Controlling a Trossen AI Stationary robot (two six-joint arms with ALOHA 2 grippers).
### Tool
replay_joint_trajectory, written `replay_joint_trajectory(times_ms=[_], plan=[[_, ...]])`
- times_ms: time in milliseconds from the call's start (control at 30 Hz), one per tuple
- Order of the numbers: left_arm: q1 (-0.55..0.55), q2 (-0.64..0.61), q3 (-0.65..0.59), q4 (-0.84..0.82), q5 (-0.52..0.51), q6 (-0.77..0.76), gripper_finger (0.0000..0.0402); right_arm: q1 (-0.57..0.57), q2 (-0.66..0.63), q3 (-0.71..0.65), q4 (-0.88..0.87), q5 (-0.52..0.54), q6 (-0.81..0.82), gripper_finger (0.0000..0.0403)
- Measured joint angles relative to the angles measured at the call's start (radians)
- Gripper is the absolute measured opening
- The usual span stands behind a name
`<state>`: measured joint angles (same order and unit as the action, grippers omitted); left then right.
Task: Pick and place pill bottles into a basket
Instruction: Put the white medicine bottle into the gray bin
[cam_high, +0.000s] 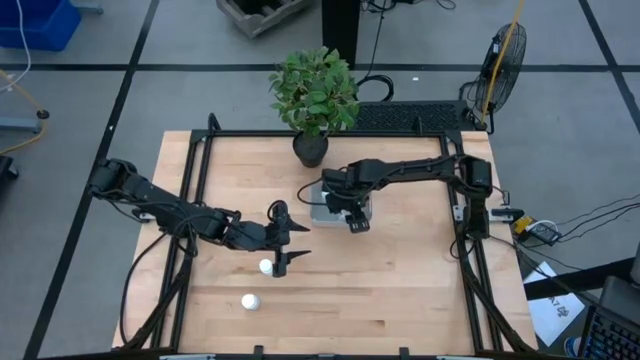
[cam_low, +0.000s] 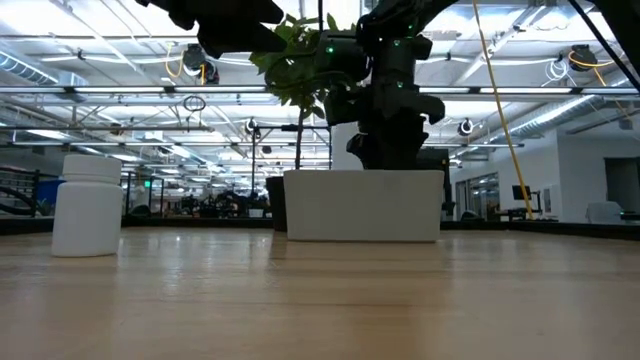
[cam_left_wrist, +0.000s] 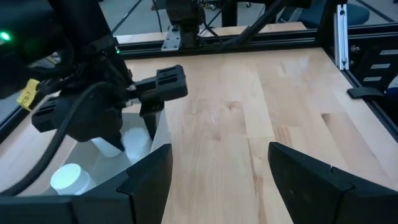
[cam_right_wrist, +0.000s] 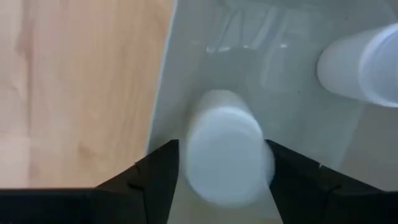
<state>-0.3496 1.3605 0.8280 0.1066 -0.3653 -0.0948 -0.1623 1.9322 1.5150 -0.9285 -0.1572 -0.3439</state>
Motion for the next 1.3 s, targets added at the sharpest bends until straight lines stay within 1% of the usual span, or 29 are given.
replay_joint_trajectory(times_ms=[100,200,300,400,500,567,633,700,867,967,1033,1133,1200,1233,1300], plan=[[0.0,0.0,0.0,0.0,0.0,0.0,0.0271,-0.009,-0.001,-0.033,0.034,-0.001,-0.009,0.0236],[0.0,0.0,0.0,0.0,0.0,0.002,0.0271,-0.016,0.001,-0.051,0.032,0.007,-0.01,0.0245],[0.0,0.0,0.0,0.0,0.0,0.008,0.0271,-0.017,0.0,-0.053,0.035,0.051,-0.02,0.0248],[0.0,0.0,0.0,-0.001,0.0,0.012,0.0271,-0.013,-0.011,-0.054,0.038,0.057,-0.025,0.0248],[0.0,0.0,0.0,-0.006,-0.002,0.015,0.0271,-0.002,-0.039,-0.046,0.033,0.062,-0.033,0.0247],[0.004,0.0,0.0,-0.005,-0.002,0.015,0.0271,0.004,-0.068,-0.044,0.032,0.099,-0.035,0.0248],[0.004,0.0,0.0,-0.007,-0.002,0.009,0.0271,0.009,-0.102,-0.042,0.028,0.106,-0.031,0.0248],[0.004,0.004,0.0,-0.02,0.002,-0.03,0.0271,0.013,-0.138,-0.042,0.022,0.107,-0.003,0.0246],[0.009,0.03,-0.001,-0.095,-0.001,-0.108,0.0271,0.062,-0.243,-0.042,-0.021,0.104,0.154,0.0243],[0.016,0.035,0.0,-0.198,-0.018,-0.193,0.0271,0.13,-0.307,-0.057,-0.015,0.102,0.232,0.0244],[0.018,0.03,-0.001,-0.282,-0.033,-0.306,0.0271,0.178,-0.344,-0.084,0.017,0.094,0.298,0.0246],[0.004,-0.023,0.004,-0.46,-0.012,-0.443,0.0271,0.245,-0.397,-0.142,0.07,0.067,0.383,0.0246],[-0.012,-0.053,0.007,-0.547,-0.014,-0.542,0.0271,0.295,-0.435,-0.199,0.135,0.075,0.428,0.0246],[-0.023,-0.063,0.007,-0.584,-0.033,-0.587,0.0271,0.319,-0.453,-0.233,0.177,0.082,0.443,0.0245],[-0.044,-0.077,0.006,-0.626,-0.054,-0.661,0.0271,0.361,-0.486,-0.309,0.287,0.08,0.463,0.0243]])
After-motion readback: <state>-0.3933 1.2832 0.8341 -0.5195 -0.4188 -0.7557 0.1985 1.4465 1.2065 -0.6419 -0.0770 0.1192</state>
